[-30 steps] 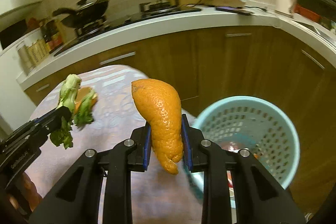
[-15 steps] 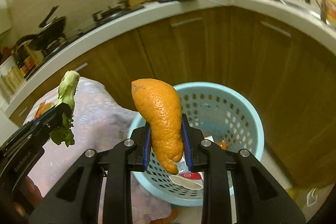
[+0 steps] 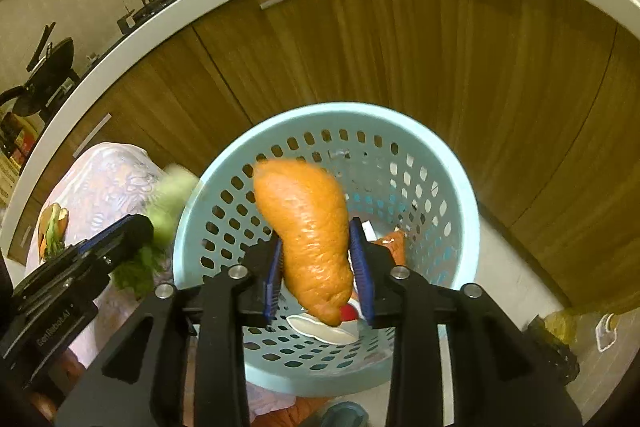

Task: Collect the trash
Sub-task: 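Carry bok choy and orange peel over the blue basket and open both tools, then grasp the orange snack packet with the left tool while the right tool grasps another bok choy, then lift the orange packet with the left tool while the right tool lifts the bok choy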

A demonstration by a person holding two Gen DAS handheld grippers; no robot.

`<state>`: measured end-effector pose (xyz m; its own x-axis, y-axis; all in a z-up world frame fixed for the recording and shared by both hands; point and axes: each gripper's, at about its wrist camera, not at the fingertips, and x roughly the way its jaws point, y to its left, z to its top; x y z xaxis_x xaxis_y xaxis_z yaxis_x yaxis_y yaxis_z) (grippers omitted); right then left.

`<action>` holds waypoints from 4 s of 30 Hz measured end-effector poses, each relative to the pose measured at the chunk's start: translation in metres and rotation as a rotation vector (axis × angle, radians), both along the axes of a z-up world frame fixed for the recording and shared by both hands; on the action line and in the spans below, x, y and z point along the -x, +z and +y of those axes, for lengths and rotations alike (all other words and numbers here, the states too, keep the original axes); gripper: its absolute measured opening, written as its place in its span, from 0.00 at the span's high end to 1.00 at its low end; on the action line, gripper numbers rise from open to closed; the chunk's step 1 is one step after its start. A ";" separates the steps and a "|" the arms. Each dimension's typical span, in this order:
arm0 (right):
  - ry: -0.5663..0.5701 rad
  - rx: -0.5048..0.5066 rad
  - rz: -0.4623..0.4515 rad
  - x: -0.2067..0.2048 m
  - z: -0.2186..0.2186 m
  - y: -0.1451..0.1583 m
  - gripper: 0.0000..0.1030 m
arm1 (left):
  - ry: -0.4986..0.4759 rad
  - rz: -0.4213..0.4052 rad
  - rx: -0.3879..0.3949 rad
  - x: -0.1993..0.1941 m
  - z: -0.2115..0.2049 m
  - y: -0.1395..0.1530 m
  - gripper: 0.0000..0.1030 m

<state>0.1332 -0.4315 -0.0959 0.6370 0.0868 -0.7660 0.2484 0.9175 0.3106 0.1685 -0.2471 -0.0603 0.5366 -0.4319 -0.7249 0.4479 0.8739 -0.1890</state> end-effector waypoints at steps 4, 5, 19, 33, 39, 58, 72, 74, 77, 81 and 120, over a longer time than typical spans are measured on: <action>-0.013 -0.020 -0.002 0.003 -0.004 -0.003 0.38 | -0.014 -0.011 -0.048 0.002 -0.005 -0.002 0.46; -0.014 -0.018 -0.005 0.004 -0.005 -0.002 0.38 | -0.013 -0.012 -0.046 0.003 -0.004 -0.002 0.46; 0.081 0.047 -0.085 0.008 0.036 0.034 0.38 | 0.059 -0.080 0.028 0.018 0.046 0.030 0.46; 0.320 0.156 -0.178 -0.001 0.161 0.081 0.47 | 0.260 -0.185 0.047 0.040 0.168 0.068 0.46; 0.433 0.199 -0.205 -0.007 0.230 0.092 0.48 | 0.368 -0.233 0.024 0.047 0.237 0.080 0.46; 0.629 0.192 -0.228 -0.056 0.361 0.052 0.53 | 0.473 -0.055 -0.028 -0.040 0.354 0.029 0.28; 0.637 0.226 -0.154 -0.070 0.375 0.035 0.53 | 0.499 -0.019 -0.121 -0.057 0.352 0.013 0.26; 0.636 0.217 -0.139 -0.073 0.374 0.033 0.53 | 0.507 -0.020 -0.127 -0.057 0.352 0.013 0.29; 0.647 0.220 -0.126 -0.074 0.375 0.031 0.53 | 0.513 -0.019 -0.129 -0.057 0.353 0.013 0.34; 0.654 0.231 -0.106 -0.076 0.378 0.028 0.52 | 0.507 -0.018 -0.139 -0.058 0.350 0.012 0.45; 0.720 0.199 -0.219 -0.054 0.375 0.042 0.83 | 0.249 0.042 -0.109 -0.078 0.385 0.016 0.25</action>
<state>0.1870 -0.0569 -0.0534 0.6143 0.4103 -0.6740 -0.4775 0.8733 0.0964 0.2464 0.1382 -0.0447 0.5847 -0.2084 -0.7841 0.2103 0.9723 -0.1017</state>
